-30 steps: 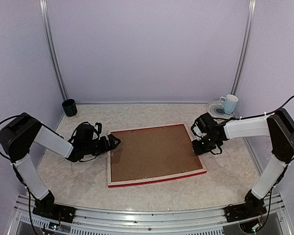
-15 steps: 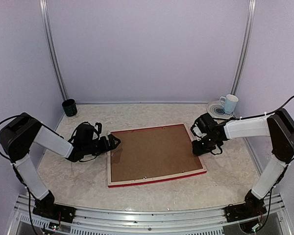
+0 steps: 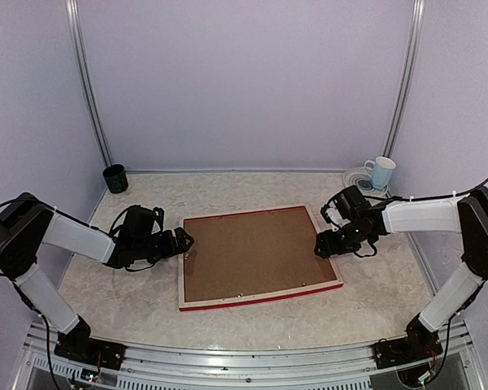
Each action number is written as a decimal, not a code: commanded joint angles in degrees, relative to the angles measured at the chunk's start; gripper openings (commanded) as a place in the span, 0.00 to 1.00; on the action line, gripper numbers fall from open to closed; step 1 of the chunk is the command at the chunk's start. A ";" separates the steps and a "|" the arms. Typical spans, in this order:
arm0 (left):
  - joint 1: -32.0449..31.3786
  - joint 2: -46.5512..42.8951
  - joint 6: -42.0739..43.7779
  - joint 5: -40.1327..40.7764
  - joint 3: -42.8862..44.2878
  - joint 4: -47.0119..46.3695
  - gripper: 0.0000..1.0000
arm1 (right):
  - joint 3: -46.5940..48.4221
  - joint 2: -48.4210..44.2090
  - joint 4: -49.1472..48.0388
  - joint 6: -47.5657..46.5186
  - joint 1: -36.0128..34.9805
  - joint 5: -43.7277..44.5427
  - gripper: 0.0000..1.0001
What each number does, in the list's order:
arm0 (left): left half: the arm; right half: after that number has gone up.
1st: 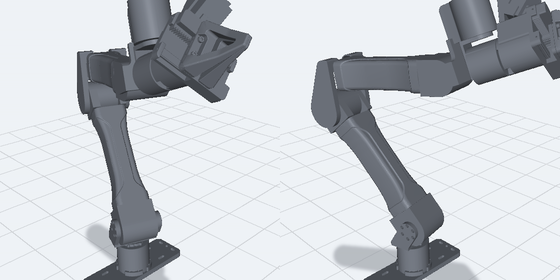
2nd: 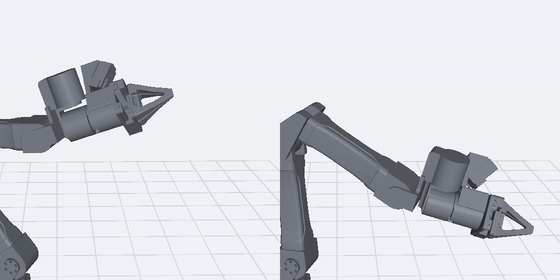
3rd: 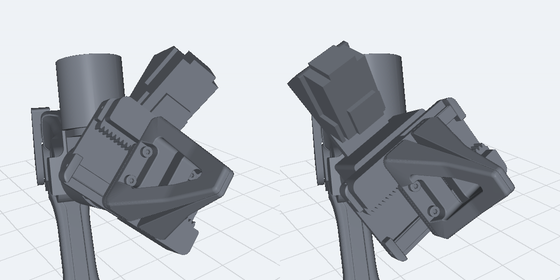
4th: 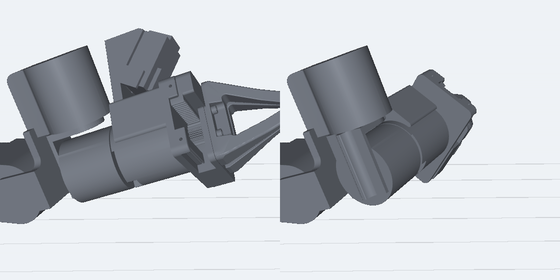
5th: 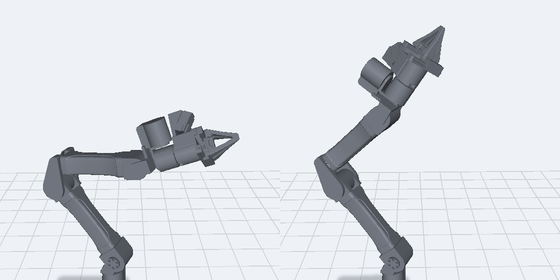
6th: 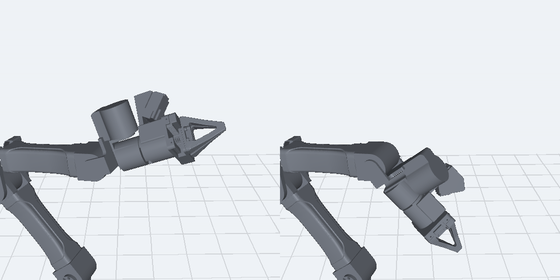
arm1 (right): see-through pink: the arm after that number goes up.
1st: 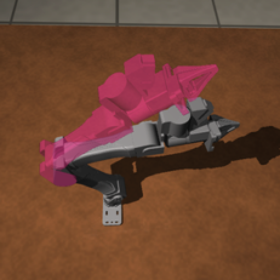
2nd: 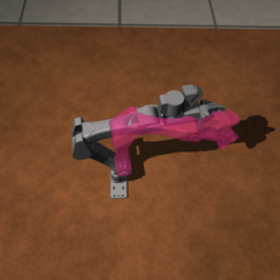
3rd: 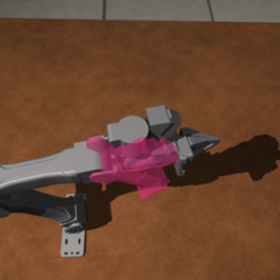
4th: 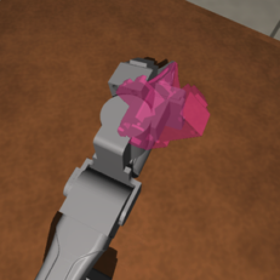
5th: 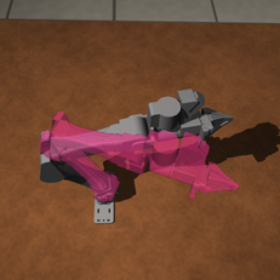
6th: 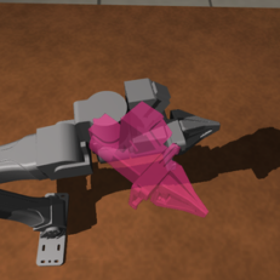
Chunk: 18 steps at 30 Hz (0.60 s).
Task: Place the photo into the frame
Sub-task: Press the fastener onto the backboard.
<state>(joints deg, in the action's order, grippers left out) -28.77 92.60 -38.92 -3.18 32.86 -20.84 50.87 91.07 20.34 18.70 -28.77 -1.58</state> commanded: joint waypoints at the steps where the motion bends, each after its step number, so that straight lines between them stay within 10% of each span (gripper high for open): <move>1: -2.46 -1.68 0.73 5.49 1.11 9.71 0.99 | -2.13 -1.32 -2.47 0.86 0.90 -2.52 0.72; 18: -6.73 -0.96 -0.23 10.97 3.79 17.24 0.88 | -6.49 -3.73 -5.42 0.56 1.16 -3.92 0.72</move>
<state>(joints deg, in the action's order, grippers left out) -34.96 91.46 -39.20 5.80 36.12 -9.17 45.91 89.19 16.32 19.14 -28.21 -4.71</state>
